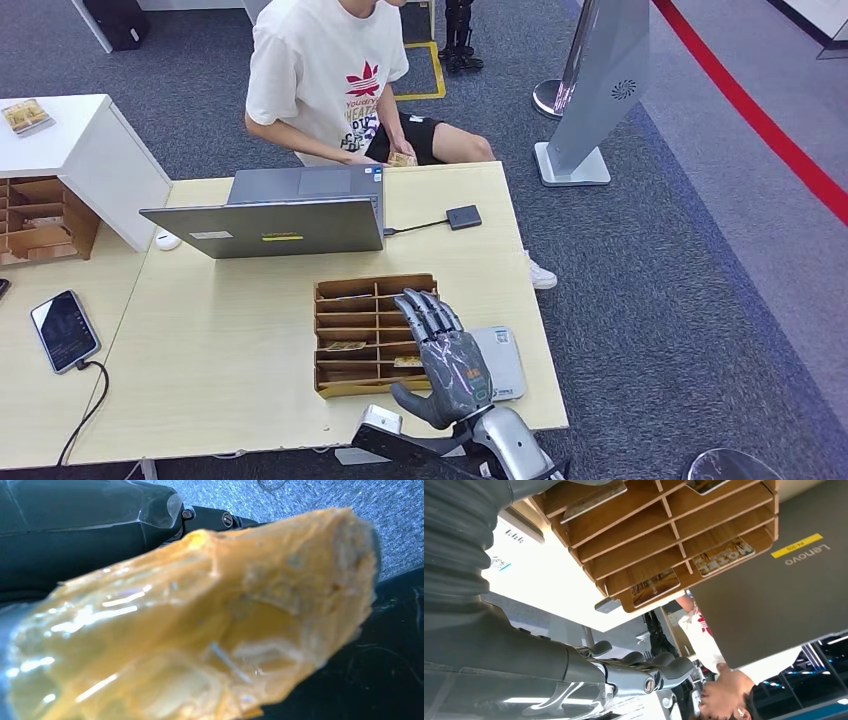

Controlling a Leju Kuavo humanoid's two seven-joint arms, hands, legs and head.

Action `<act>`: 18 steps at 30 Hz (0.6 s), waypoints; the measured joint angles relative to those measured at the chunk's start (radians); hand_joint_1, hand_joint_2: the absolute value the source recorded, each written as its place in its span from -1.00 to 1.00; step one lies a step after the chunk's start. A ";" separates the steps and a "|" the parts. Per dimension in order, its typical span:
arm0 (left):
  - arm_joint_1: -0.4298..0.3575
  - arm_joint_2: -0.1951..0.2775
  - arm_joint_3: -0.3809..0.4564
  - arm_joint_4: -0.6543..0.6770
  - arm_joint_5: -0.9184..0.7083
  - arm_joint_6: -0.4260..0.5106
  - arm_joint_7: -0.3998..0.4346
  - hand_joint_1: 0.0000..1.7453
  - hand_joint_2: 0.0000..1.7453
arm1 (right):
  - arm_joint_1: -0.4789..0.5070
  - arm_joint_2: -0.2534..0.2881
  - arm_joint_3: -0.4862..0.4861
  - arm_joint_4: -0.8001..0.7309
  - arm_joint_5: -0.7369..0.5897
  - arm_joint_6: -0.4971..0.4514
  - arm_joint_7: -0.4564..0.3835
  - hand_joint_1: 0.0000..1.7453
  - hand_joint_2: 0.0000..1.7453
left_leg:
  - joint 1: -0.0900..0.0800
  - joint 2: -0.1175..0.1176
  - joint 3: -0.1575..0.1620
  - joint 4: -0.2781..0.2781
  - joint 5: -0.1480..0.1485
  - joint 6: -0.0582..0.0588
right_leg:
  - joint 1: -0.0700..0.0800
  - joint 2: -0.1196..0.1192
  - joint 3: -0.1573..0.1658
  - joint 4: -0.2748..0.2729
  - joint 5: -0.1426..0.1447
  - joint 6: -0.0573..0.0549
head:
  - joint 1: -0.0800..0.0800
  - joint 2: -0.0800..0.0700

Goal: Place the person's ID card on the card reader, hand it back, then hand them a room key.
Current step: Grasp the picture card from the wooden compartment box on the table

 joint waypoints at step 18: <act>-0.003 0.000 0.000 0.000 -0.008 -0.006 0.004 -1.00 -1.00 | -0.014 0.005 0.010 0.058 0.019 -0.014 0.008 0.08 1.00 | 0.000 0.000 0.000 0.000 0.000 0.000 | 0.000 0.000 0.000 0.000 0.000 0.000 | 0.000 0.000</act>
